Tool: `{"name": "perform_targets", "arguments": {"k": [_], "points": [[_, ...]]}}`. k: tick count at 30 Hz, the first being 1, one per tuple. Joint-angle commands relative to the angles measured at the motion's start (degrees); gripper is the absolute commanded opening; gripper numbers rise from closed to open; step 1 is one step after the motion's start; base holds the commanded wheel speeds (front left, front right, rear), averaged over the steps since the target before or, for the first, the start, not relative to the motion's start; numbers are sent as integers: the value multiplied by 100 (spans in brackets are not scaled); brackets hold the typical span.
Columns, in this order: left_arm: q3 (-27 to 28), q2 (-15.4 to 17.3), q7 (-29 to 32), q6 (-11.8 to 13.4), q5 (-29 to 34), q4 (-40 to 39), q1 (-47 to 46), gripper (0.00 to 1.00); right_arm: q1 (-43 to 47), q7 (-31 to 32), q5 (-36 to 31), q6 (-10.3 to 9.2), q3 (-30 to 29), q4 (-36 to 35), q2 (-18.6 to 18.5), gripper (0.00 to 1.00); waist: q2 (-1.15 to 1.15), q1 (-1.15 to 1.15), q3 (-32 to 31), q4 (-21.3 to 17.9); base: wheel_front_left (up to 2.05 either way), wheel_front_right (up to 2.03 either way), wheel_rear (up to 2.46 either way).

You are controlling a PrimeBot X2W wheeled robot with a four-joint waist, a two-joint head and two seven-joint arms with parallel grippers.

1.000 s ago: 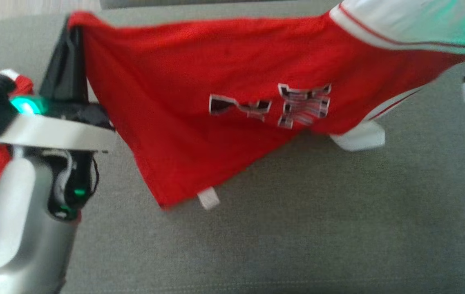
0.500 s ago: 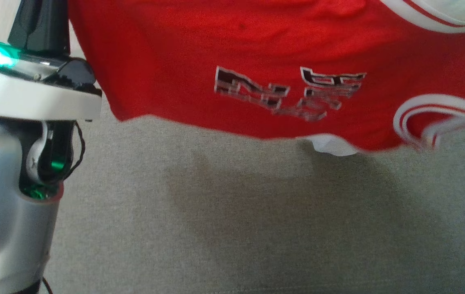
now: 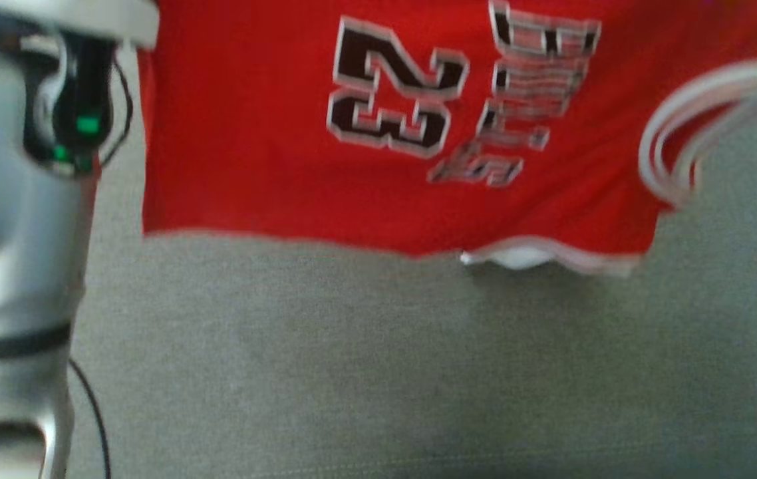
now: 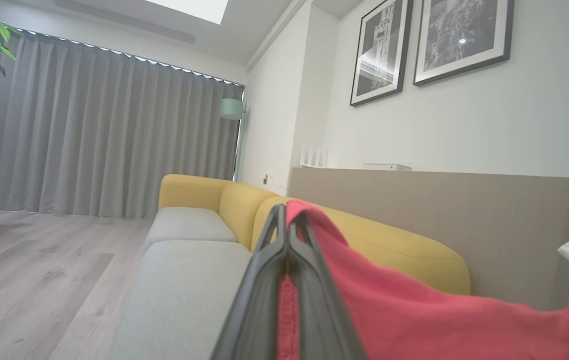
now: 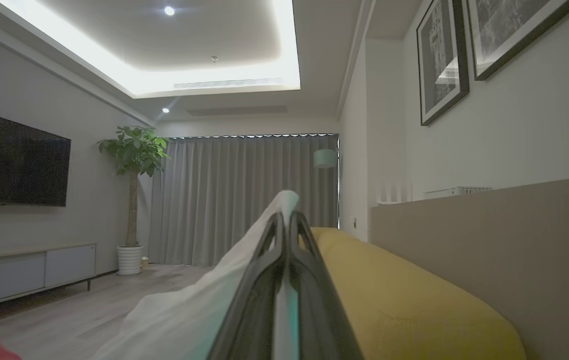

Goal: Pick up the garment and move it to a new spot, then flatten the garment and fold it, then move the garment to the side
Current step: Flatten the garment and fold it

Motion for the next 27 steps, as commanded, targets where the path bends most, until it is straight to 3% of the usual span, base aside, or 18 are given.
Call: {"name": "perform_targets", "arguments": {"k": [1, 7, 14, 21, 27], "points": [[187, 106, -141, -57, 53, 219, -595, 0, -604, -123, 33, -5, 196, 183, -21, 0, 0, 0, 263, 31, 0, 0, 0], [85, -305, -766, -281, 124, 1941, -1726, 0, -2113, -863, 61, -5, 774, 1889, -77, 0, 0, 0, 525, 178, 0, 0, 0], [100, -673, -1219, -389, 317, 3554, -2724, 0, -3294, -1910, 167, -5, 1113, 3793, 220, 0, 0, 0, 615, 252, 0, 0, 0], [245, -818, -1254, -387, 503, 4585, -2753, 0, -3612, -1733, 346, -5, 1724, 5378, 679, 0, 0, 0, 853, 145, 0, 0, 0], [272, -919, -1255, -498, 531, 5403, -2420, 0, -3330, -1454, 655, -5, 2243, 6167, 965, 0, 0, 0, 1099, 75, 0, 0, 0]]}}
